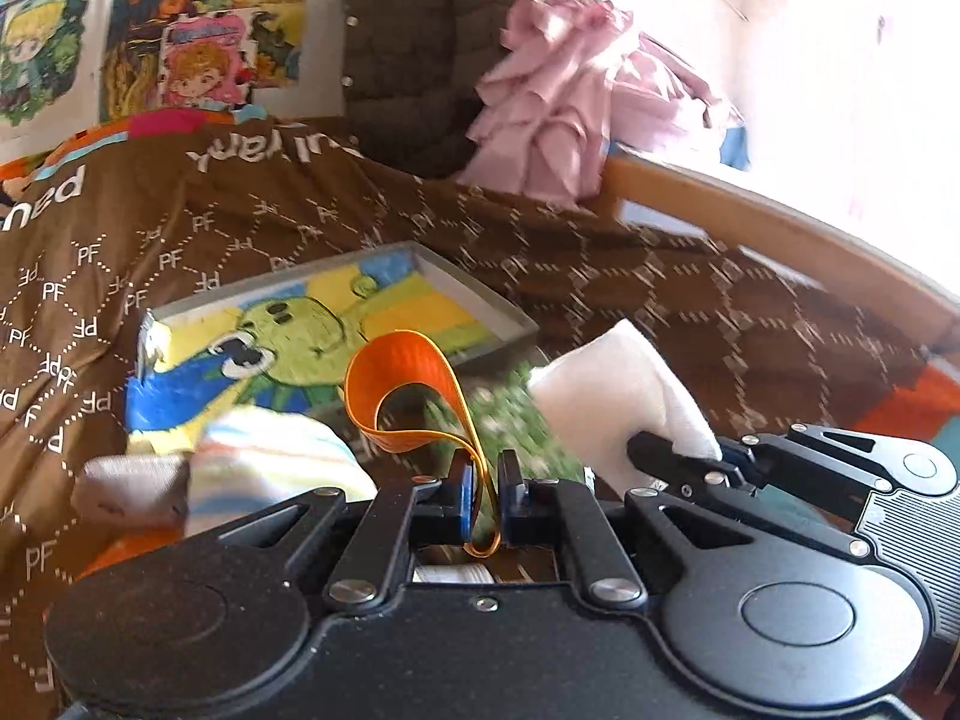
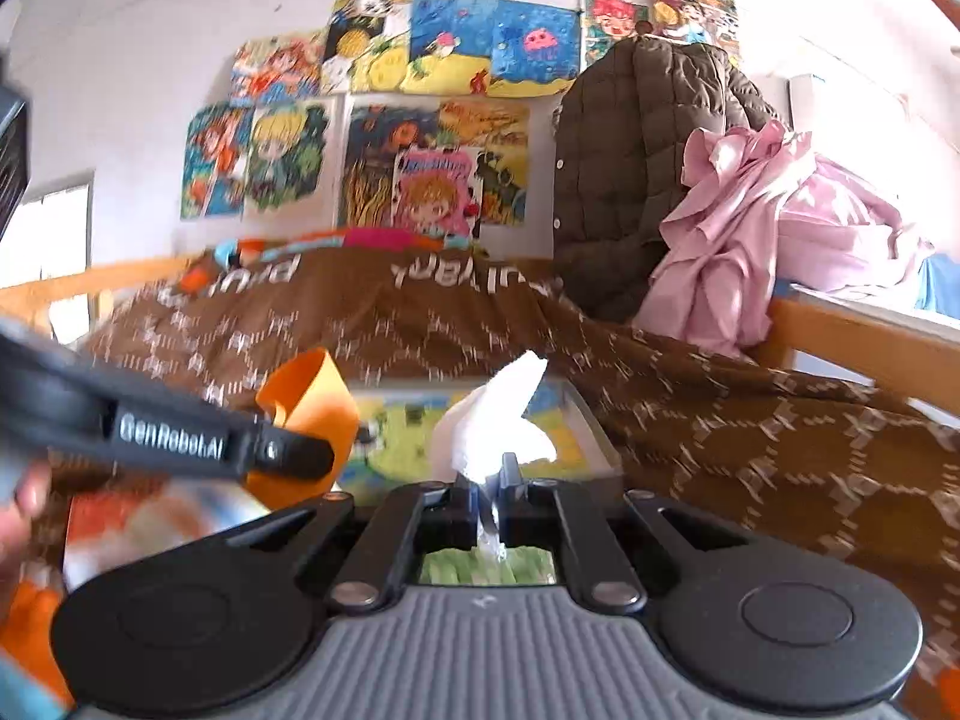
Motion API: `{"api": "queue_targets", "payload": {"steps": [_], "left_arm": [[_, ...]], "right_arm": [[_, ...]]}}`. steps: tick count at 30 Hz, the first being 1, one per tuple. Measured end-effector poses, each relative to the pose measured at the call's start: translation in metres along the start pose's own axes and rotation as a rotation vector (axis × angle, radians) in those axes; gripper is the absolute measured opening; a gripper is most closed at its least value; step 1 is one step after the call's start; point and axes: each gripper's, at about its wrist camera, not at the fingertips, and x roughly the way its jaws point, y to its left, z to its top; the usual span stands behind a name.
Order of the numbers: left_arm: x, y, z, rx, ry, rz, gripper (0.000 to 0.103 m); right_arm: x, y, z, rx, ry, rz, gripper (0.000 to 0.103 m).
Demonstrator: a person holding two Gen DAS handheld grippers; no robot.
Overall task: Organize soft objects
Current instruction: 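Carry the orange piece and white tissue over the cartoon box lid with both tools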
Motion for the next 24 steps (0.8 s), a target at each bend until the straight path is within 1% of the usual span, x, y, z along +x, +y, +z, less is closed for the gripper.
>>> {"api": "queue_targets", "payload": {"steps": [4,6,8,13,16,19,22,24], "left_arm": [[0.02,0.024,0.023,0.0,-0.043,0.038,0.008],[0.034,0.037,0.034,-0.002,-0.054,0.052,0.008],[0.049,0.053,0.044,-0.013,-0.061,0.058,0.008],[0.089,0.086,0.058,-0.031,-0.06,0.061,0.008],[0.114,0.104,0.065,-0.066,-0.038,0.052,0.008],[0.137,0.119,0.066,-0.123,0.005,0.035,0.008],[0.156,0.129,0.064,-0.181,0.057,0.032,0.008],[0.165,0.132,0.061,-0.194,0.08,0.036,0.008]], "right_arm": [[0.051,-0.001,0.011,0.066,0.004,0.029,0.006],[0.072,0.0,0.014,0.056,-0.005,0.027,0.006],[0.086,0.001,0.016,0.044,-0.026,0.022,0.006],[0.126,-0.007,0.023,0.115,0.001,0.047,0.006],[0.143,-0.017,0.022,0.192,0.035,0.075,0.006],[0.159,-0.029,0.016,0.268,0.075,0.097,0.006],[0.171,-0.033,0.008,0.294,0.115,0.096,0.006],[0.175,-0.032,0.009,0.286,0.131,0.082,0.006]]}}
